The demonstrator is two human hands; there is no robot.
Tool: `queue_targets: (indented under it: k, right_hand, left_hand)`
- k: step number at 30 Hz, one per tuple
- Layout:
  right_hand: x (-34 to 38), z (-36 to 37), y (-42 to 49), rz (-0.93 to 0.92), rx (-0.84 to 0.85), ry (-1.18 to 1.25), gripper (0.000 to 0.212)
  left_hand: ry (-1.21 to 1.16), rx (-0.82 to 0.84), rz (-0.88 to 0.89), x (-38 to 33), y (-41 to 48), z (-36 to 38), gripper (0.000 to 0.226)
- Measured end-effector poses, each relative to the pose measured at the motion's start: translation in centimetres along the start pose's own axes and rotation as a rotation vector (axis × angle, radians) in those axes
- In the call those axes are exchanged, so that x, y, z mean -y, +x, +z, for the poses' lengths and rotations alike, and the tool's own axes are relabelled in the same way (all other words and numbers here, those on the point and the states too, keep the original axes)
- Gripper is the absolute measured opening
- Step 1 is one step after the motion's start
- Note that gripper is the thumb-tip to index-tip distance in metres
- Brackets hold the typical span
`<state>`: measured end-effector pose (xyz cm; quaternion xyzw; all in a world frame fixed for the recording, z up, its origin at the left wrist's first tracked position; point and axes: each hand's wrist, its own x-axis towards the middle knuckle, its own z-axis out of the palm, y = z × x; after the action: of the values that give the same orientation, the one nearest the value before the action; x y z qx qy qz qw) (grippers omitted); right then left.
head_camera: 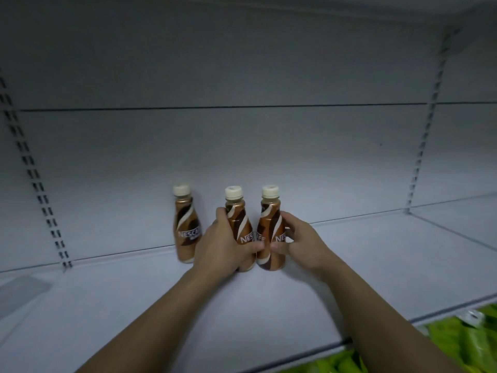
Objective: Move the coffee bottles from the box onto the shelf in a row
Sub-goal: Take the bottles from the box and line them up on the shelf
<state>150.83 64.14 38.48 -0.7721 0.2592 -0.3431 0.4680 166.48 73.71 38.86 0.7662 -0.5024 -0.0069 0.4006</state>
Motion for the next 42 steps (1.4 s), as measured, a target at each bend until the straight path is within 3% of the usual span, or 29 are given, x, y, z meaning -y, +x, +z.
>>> queue_targets:
  k: [5, 9, 14, 19, 23, 34, 42]
  right_hand:
    - [-0.6, 0.6, 0.9, 0.030, -0.007, -0.097, 0.053]
    - [-0.3, 0.8, 1.7, 0.070, 0.004, -0.175, 0.052]
    - [0.3, 2.7, 4.3, 0.142, -0.023, -0.235, 0.044]
    - [0.0, 5.6, 6.5, 0.153, -0.084, -0.212, 0.042]
    - [-1.3, 7.3, 5.7, 0.099, -0.189, -0.132, 0.033]
    - [-1.9, 7.5, 5.8, 0.073, -0.255, -0.206, 0.047]
    - [0.1, 7.5, 4.7, 0.044, -0.110, -0.463, 0.035]
  left_hand:
    - [-0.145, 0.103, 0.095, -0.3, 3.8, -4.0, 0.088]
    - [0.133, 0.240, 0.255, -1.9, 6.6, -6.8, 0.055]
    - [0.567, 0.039, 0.341, -1.9, 8.1, -7.0, 0.047]
    - [0.792, -0.073, 0.315, -0.2, 9.4, -7.6, 0.052]
    - [0.815, -0.136, 0.291, 0.6, 9.7, -7.6, 0.057]
    - [0.794, -0.192, 0.313, 1.1, 9.6, -7.0, 0.060]
    - [0.715, -0.286, 0.268, 0.9, 7.2, -5.7, 0.064]
